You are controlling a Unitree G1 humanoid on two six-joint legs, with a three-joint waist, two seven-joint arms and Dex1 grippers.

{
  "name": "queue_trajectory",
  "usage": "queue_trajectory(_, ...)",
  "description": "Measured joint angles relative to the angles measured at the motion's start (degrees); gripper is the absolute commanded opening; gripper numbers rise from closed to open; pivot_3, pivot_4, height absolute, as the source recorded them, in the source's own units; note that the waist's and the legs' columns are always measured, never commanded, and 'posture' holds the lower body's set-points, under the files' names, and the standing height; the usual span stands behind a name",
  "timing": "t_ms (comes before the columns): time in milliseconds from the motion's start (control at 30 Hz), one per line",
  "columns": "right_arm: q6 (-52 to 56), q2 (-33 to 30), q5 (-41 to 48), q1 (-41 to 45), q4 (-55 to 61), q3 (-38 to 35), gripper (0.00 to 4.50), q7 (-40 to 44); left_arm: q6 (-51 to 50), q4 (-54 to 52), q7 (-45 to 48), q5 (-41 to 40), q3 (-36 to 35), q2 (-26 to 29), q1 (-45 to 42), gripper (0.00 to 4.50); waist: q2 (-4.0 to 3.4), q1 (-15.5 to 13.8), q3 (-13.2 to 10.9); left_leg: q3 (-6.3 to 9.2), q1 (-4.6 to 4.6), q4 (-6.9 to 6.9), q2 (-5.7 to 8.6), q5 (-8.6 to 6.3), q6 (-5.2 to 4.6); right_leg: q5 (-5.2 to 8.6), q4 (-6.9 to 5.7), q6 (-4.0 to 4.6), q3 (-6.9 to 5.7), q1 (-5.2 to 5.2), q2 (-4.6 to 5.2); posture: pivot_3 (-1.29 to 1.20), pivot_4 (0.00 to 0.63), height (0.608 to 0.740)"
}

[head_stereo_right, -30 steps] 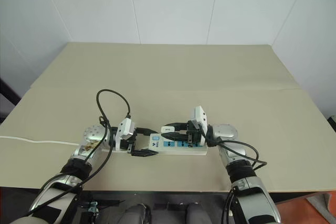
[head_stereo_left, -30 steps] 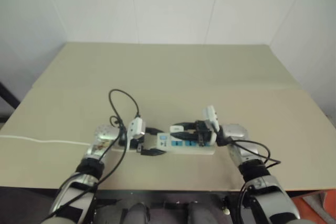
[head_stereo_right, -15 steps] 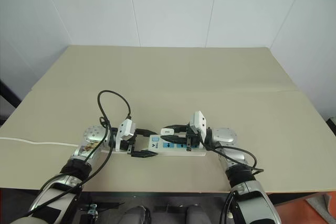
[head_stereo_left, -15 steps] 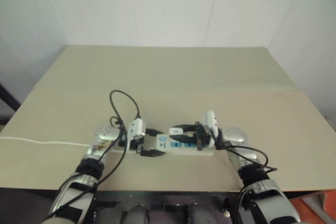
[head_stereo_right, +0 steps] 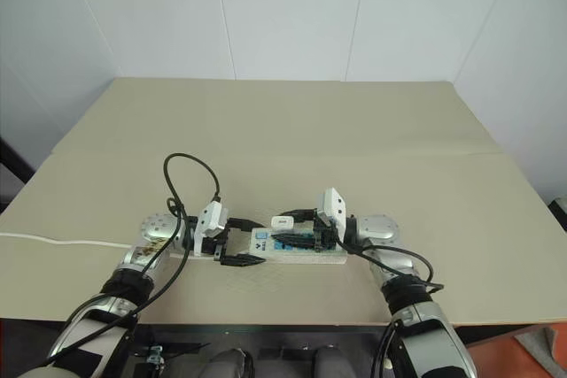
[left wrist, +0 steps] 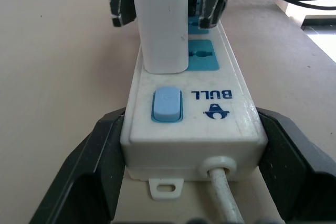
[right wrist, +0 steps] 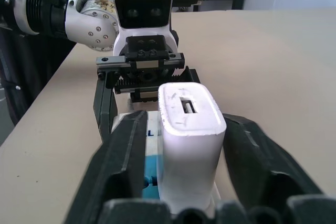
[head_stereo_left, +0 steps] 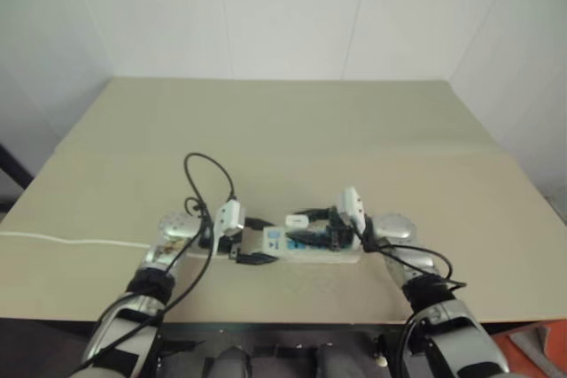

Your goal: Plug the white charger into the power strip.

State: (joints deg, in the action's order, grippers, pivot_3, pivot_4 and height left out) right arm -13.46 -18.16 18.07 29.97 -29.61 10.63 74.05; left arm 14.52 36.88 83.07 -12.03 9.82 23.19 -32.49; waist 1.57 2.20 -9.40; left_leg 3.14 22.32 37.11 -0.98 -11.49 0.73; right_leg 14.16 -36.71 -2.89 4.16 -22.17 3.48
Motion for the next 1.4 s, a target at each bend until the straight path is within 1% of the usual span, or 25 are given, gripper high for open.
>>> queue_trajectory(33, -1.04, 0.00, -0.08, -0.21, -0.03, -0.03, 3.89, 0.06, 0.00, 0.00, 0.00, 0.00, 0.00, 0.00, 0.00, 3.25, 0.00, 0.00, 0.00, 0.00, 0.00, -0.01, 0.00, 0.00, 0.00, 0.00, 0.00, 0.00, 0.00, 0.00, 0.00, 0.00, 0.150, 0.740)
queue_trajectory(67, -1.63, 0.00, -0.11, -0.37, -0.04, -0.07, 4.32, 0.11, 0.00, 0.00, 0.01, 0.01, 0.00, 0.00, 0.00, 3.25, 0.00, 0.00, 0.00, 0.00, 0.00, -0.01, 0.00, 0.00, 0.00, 0.00, 0.01, 0.00, 0.00, 0.00, 0.00, 0.00, 0.150, 0.740)
queue_trajectory(100, -2.06, 0.00, -0.16, -0.45, -0.05, -0.10, 4.46, 0.14, 0.00, 0.00, 0.01, 0.00, 0.00, 0.00, 0.00, 3.25, 0.00, 0.00, 0.00, 0.00, -0.01, -0.03, 0.00, 0.00, 0.00, 0.00, 0.01, 0.00, 0.00, 0.00, 0.00, 0.00, 0.150, 0.740)
queue_trajectory(233, -2.72, 0.00, -0.52, -0.46, -0.08, -0.17, 4.46, 0.35, -0.01, 0.00, 0.02, 0.01, -0.01, 0.00, 0.00, 3.25, 0.00, 0.00, 0.00, 0.00, -0.01, -0.04, 0.00, 0.00, 0.00, 0.01, 0.01, 0.01, 0.00, 0.00, 0.00, 0.00, 0.150, 0.740)
queue_trajectory(300, -2.95, 0.00, -0.62, -0.46, -0.13, -0.21, 4.50, 0.44, -0.03, 0.01, 0.02, -0.01, -0.01, -0.02, 0.00, 3.98, 0.00, -0.01, 0.00, 0.01, -0.01, -0.04, 0.00, 0.00, 0.00, 0.01, 0.01, 0.01, 0.00, 0.00, 0.00, 0.00, 0.150, 0.740)
queue_trajectory(367, -3.33, -0.02, -0.87, -0.46, -0.16, -0.30, 4.50, 0.50, 0.07, 0.01, 0.70, -0.08, 0.01, -0.26, -0.02, 4.47, 0.00, -0.02, 0.00, 0.00, -0.01, -0.05, 0.00, 0.00, 0.00, 0.01, 0.01, 0.01, 0.00, 0.00, 0.00, 0.00, 0.150, 0.740)
queue_trajectory(500, -3.41, -0.05, -0.94, -0.52, -0.13, -0.64, 4.50, 0.52, 0.48, -0.54, 1.14, -1.69, -0.43, -0.97, 0.15, 4.47, 0.00, 0.02, 0.00, 0.01, -0.01, -0.05, -0.01, 0.00, 0.00, 0.01, 0.01, 0.01, 0.00, -0.01, 0.00, 0.00, 0.150, 0.740)
queue_trajectory(567, -3.31, -0.49, -0.93, -0.65, 0.48, -1.14, 4.50, 0.48, -0.27, -3.44, 0.37, -4.39, -2.71, -1.54, 1.13, 4.47, 0.00, 0.02, 0.00, 0.01, 0.00, -0.07, -0.02, 0.00, 0.00, 0.01, 0.02, 0.03, 0.00, -0.01, 0.00, 0.00, 0.150, 0.740)
queue_trajectory(600, -3.02, -0.87, -0.91, -0.98, 1.17, -1.40, 4.50, 0.42, -2.44, -6.15, -0.01, -6.57, -3.97, -1.41, 1.72, 4.47, 0.01, 0.03, -0.02, 0.01, 0.02, -0.08, -0.04, 0.00, 0.00, 0.02, 0.01, 0.03, 0.00, -0.04, 0.00, 0.00, 0.150, 0.740)
queue_trajectory(667, -2.23, -1.52, -0.59, -1.86, 3.19, -2.15, 4.50, 0.32, -7.69, -11.81, 0.67, -10.24, -5.25, 0.72, 2.42, 4.47, 0.01, 0.10, -0.03, 0.01, 0.03, -0.11, -0.06, 0.00, 0.00, 0.03, 0.01, 0.04, 0.00, -0.06, -0.02, 0.00, 0.150, 0.740)
queue_trajectory(733, -1.07, -2.87, 1.10, -4.16, 5.91, -3.65, 4.50, 0.11, -13.22, -17.75, 3.01, -13.44, -6.63, 5.68, 3.48, 4.47, -0.04, 0.27, -0.08, 0.00, 0.02, -0.22, -0.06, 0.00, 0.00, 0.08, 0.01, 0.11, 0.00, -0.09, -0.02, 0.00, 0.150, 0.740)
queue_trajectory(767, -0.62, -3.96, 1.70, -5.11, 7.14, -4.61, 4.50, 0.09, -15.17, -19.36, 3.86, -14.66, -7.43, 7.92, 3.86, 4.47, -0.11, 0.29, -0.15, -0.01, 0.03, -0.23, -0.06, 0.00, 0.00, 0.11, 0.01, 0.12, 0.00, -0.12, -0.02, 0.00, 0.150, 0.740)
queue_trajectory(800, 0.44, -6.53, 2.46, -6.16, 8.77, -5.41, 4.50, 0.44, -17.12, -20.94, 5.01, -15.56, -8.35, 10.56, 4.25, 4.47, -0.22, 0.23, -0.31, -0.02, 0.11, -0.23, -0.05, 0.00, 0.00, 0.12, 0.01, 0.12, 0.00, -0.19, 0.00, 0.00, 0.150, 0.740)
queue_trajectory(867, 1.64, -11.32, 3.46, -6.92, 10.84, -7.57, 4.50, 1.42, -18.63, -21.80, 6.30, -16.51, -9.96, 13.58, 4.70, 4.47, -0.45, 0.11, -0.67, -0.05, 0.18, -0.23, -0.01, 0.00, 0.00, 0.13, 0.03, 0.10, 0.01, -0.28, 0.04, 0.00, 0.150, 0.740)
queue_trajectory(967, 2.49, -18.40, 4.85, -7.75, 15.58, -11.13, 4.50, 3.58, -18.56, -22.02, 7.61, -16.57, -10.85, 16.17, 5.71, 4.47, -0.51, 0.15, -0.81, -0.06, 0.50, -0.25, -0.04, 0.00, 0.00, 0.15, 0.02, 0.13, 0.00, -0.63, 0.01, 0.00, 0.150, 0.740)
queue_trajectory(1033, 3.99, -25.51, 5.91, -9.54, 18.29, -14.13, 4.50, 5.85, -18.44, -21.98, 8.49, -16.57, -11.36, 19.11, 7.46, 4.47, -0.54, 0.15, -0.86, -0.05, 0.93, -0.26, -0.05, 0.00, 0.00, 0.15, -0.04, 0.15, 0.00, -1.10, -0.01, 0.00, 0.150, 0.740)
queue_trajectory(1067, 4.27, -30.27, 5.92, -11.45, 19.00, -16.26, 4.50, 7.30, -18.13, -21.88, 8.86, -16.57, -11.59, 21.48, 9.13, 4.47, -0.54, 0.13, -0.88, -0.05, 0.96, -0.29, -0.05, 0.00, -0.01, 0.15, -0.05, 0.22, -0.01, -1.12, 0.00, 0.00, 0.150, 0.740)
queue_trajectory(1167, 5.02, -36.92, 6.01, -15.02, 19.14, -19.66, 4.50, 10.24, -16.63, -21.74, 9.01, -16.62, -11.81, 25.07, 11.88, 4.47, -0.53, 0.24, -0.91, -0.10, 0.94, -0.38, -0.06, -0.03, -0.05, 0.18, 0.00, 0.27, 0.00, -1.13, 0.02, 0.00, 0.150, 0.740)
queue_trajectory(1267, 6.42, -39.44, 7.78, -17.10, 19.24, -22.77, 4.50, 11.88, -15.74, -21.73, 9.09, -17.12, -11.86, 26.30, 13.51, 4.47, -0.50, 0.28, -0.94, -0.14, 0.90, -0.37, -0.08, -0.02, -0.04, 0.24, -0.01, 0.19, 0.01, -1.09, 0.02, 0.00, 0.150, 0.740)
queue_trajectory(1400, 8.98, -42.54, 8.05, -19.93, 20.46, -23.99, 4.50, 12.76, -15.59, -21.73, 9.14, -17.17, -11.90, 26.22, 14.54, 4.47, -0.50, 0.21, -0.98, -0.16, 0.84, -0.33, -0.08, -0.01, -0.02, 0.22, -0.05, 0.20, 0.01, -1.07, 0.02, 0.00, 0.150, 0.740)
